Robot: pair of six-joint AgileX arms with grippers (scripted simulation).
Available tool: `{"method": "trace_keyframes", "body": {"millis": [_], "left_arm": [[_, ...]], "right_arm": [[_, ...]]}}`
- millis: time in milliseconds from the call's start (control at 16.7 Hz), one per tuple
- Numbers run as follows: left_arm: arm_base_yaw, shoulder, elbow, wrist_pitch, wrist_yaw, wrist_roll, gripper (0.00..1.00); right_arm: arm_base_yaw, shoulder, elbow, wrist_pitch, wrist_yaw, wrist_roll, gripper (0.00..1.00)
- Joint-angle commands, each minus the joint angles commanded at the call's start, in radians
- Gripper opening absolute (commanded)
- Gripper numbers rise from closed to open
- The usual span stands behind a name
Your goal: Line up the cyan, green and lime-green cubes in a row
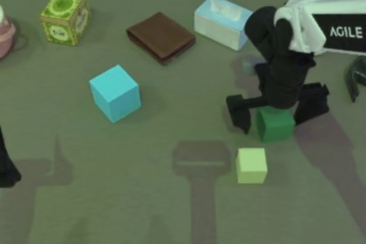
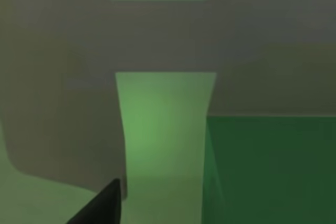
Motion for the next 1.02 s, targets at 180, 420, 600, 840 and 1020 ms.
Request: {"method": "trace_keyframes", "body": {"millis": [180,420,600,840,1020], "left_arm": [[0.000,0.000,0.000,0.000,0.000,0.000,1.00],[0.000,0.000,0.000,0.000,0.000,0.000,1.00],[0.000,0.000,0.000,0.000,0.000,0.000,1.00],[0.000,0.000,0.000,0.000,0.000,0.000,1.00],[0.000,0.000,0.000,0.000,0.000,0.000,1.00]], "right_arm": [[0.001,0.012,-0.019,0.026,0.000,0.001,1.00],[0.001,0.012,-0.019,0.026,0.000,0.001,0.85],[0.001,0.012,-0.019,0.026,0.000,0.001,0.62],[0.001,0.012,-0.019,0.026,0.000,0.001,0.32],[0.001,0.012,-0.019,0.026,0.000,0.001,0.10]]}}
